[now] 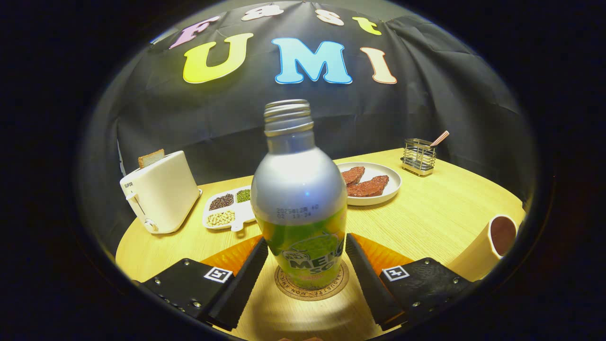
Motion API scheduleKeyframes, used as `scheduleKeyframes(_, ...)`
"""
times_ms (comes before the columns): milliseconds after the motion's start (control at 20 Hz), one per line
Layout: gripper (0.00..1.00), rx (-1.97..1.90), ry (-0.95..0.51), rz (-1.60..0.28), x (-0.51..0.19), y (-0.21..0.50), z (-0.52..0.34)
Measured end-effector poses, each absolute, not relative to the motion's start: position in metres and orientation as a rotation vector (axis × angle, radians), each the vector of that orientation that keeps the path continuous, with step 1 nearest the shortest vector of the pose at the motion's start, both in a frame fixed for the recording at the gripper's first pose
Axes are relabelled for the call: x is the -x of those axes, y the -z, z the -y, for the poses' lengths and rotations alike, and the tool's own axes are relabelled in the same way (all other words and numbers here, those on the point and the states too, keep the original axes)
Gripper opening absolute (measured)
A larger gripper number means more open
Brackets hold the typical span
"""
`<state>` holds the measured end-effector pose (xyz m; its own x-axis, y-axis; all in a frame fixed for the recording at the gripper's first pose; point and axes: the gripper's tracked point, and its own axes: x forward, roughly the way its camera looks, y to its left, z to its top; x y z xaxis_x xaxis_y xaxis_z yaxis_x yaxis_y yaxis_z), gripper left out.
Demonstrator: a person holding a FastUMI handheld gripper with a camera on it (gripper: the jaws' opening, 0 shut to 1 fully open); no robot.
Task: Take the bottle from table, then pour the juice into the cup, finally place the bottle on the coaster
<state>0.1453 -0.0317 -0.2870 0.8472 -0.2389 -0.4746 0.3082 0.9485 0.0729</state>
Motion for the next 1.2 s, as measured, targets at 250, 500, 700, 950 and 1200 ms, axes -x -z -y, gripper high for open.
scheduleKeyframes(250,0.99,-0.177,0.279,-0.443,-0.137,0.259,0.036)
scheduleKeyframes(500,0.99,-0.105,0.226,-0.397,-0.127,0.206,0.04)
scheduleKeyframes(700,0.99,-0.091,0.183,-0.329,-0.122,0.152,0.039)
scheduleKeyframes(950,0.98,-0.083,0.152,-0.268,-0.104,0.101,0.038)
scheduleKeyframes(1200,0.98,-0.071,0.121,-0.216,-0.084,0.053,0.031)
